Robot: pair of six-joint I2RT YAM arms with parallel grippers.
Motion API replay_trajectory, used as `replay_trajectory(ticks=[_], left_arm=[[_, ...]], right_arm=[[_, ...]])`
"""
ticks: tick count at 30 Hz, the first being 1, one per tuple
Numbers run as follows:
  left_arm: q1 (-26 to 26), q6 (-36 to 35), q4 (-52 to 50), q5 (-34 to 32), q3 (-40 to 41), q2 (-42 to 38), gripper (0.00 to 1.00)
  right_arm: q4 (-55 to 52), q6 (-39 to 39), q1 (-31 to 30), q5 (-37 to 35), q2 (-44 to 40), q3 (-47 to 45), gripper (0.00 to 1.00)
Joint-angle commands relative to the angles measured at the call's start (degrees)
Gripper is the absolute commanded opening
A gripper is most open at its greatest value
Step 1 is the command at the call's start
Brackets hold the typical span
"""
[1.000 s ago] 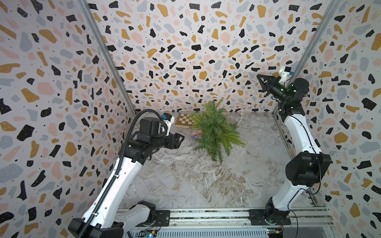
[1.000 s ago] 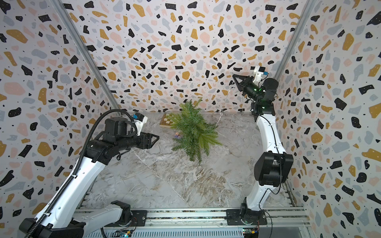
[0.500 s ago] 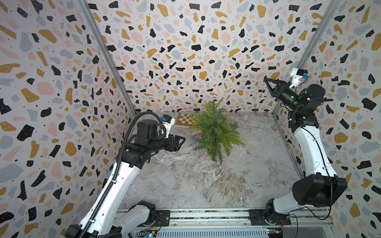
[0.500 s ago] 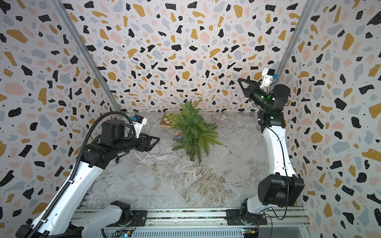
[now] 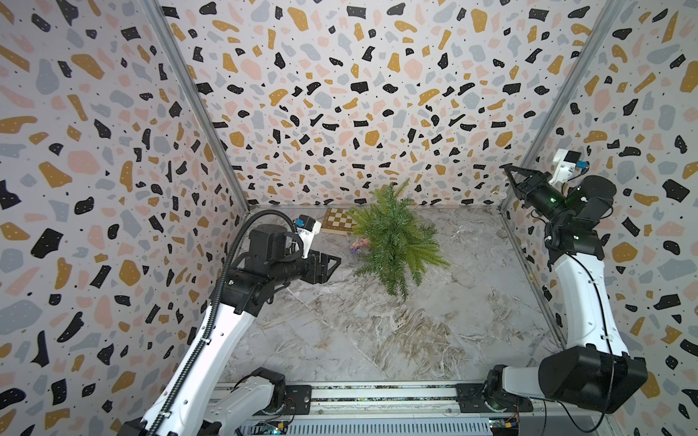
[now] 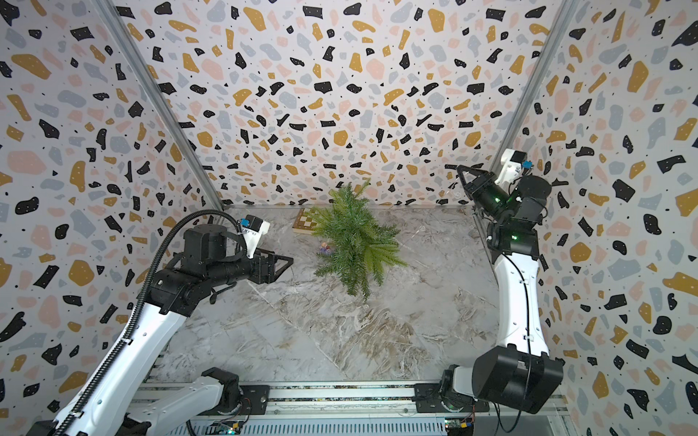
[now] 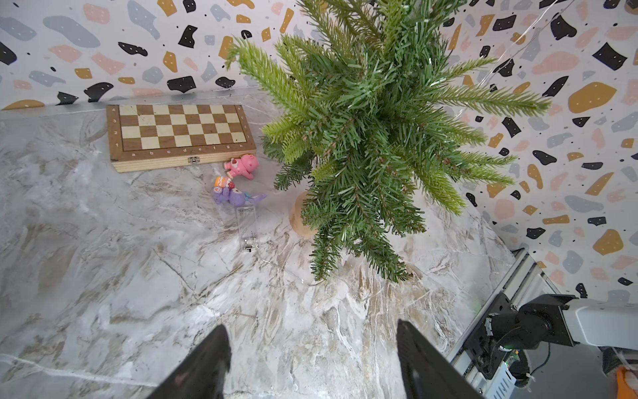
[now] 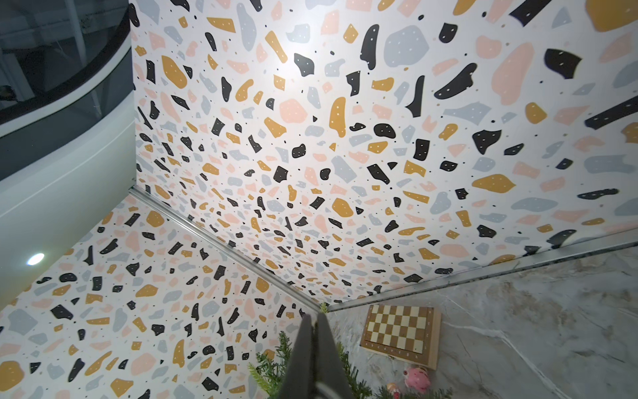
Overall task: Remove string lights from the small christmas tree
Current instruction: Place the light string at the center of the board.
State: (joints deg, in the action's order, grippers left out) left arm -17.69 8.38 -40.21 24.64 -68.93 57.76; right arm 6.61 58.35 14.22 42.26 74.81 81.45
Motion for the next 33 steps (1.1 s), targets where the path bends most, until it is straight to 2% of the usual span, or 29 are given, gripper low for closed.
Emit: replay_trajectory(ticks=[1,6,20,33], left_arm=[[-0.1,0.5,2.3,1.2,1.0,-1.6,0.75],[-0.1,0.6,2.9,2.1,1.9,-2.5,0.75],[-0.8,2.9,5.4,4.1,7.2,-6.1,0.75],[-1.4,5.8,8.6,4.2,13.5,-9.8,0.74]], right_arm=[[-5.7,-7.1,1.0,-4.6,-4.6,-0.3,0.0],[-10.7,-11.2,1.2,-9.4,-9.0,-4.5,0.0],[-17.7,-15.2,0.7,-11.3,-17.4,-14.1,0.0],[-21.4,-18.5,-6.8,-19.3,-19.0,-32.8,0.0]])
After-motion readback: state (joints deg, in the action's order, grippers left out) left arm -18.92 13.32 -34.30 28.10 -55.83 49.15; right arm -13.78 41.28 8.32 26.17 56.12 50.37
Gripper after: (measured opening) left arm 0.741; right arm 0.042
